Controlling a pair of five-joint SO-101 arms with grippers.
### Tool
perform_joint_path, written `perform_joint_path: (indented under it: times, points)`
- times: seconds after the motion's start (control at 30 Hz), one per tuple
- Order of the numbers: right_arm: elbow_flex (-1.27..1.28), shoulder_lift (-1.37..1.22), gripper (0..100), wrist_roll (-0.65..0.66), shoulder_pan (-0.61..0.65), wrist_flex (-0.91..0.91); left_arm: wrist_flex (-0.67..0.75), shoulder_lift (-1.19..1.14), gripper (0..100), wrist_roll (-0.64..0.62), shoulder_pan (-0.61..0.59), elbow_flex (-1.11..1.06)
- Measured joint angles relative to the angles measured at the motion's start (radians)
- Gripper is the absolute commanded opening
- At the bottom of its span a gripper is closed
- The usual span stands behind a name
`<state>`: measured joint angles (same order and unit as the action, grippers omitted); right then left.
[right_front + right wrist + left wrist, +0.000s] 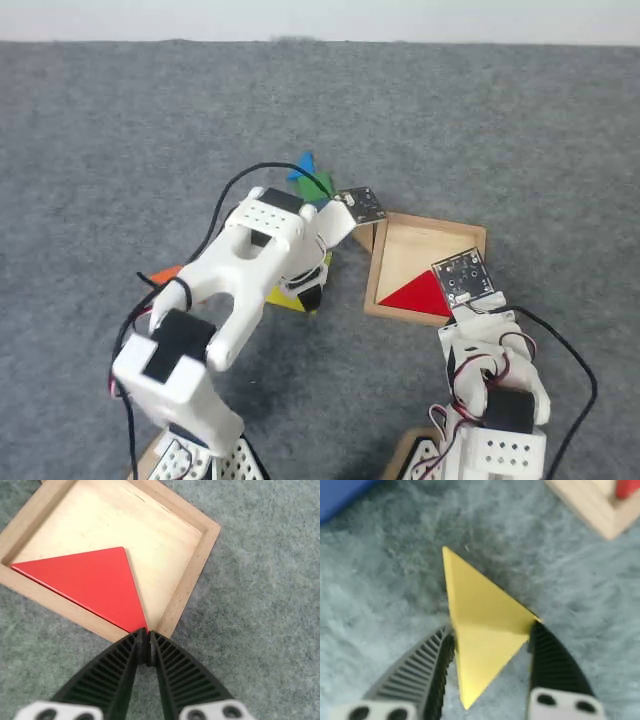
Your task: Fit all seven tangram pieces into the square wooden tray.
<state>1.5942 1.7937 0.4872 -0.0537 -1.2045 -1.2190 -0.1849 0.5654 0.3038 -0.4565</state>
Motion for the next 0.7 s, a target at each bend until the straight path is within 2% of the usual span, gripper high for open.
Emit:
perform_joint_path:
  times: [0.47, 0.7]
  points:
    - [0.000, 0.000, 0.9, 0.000, 0.000, 0.000, -0.005, 0.244, 15, -0.064, 0.153, -0.270]
    - [0.000, 0.000, 0.9, 0.000, 0.000, 0.000, -0.015, 0.308, 15, -0.066, 0.198, -0.322]
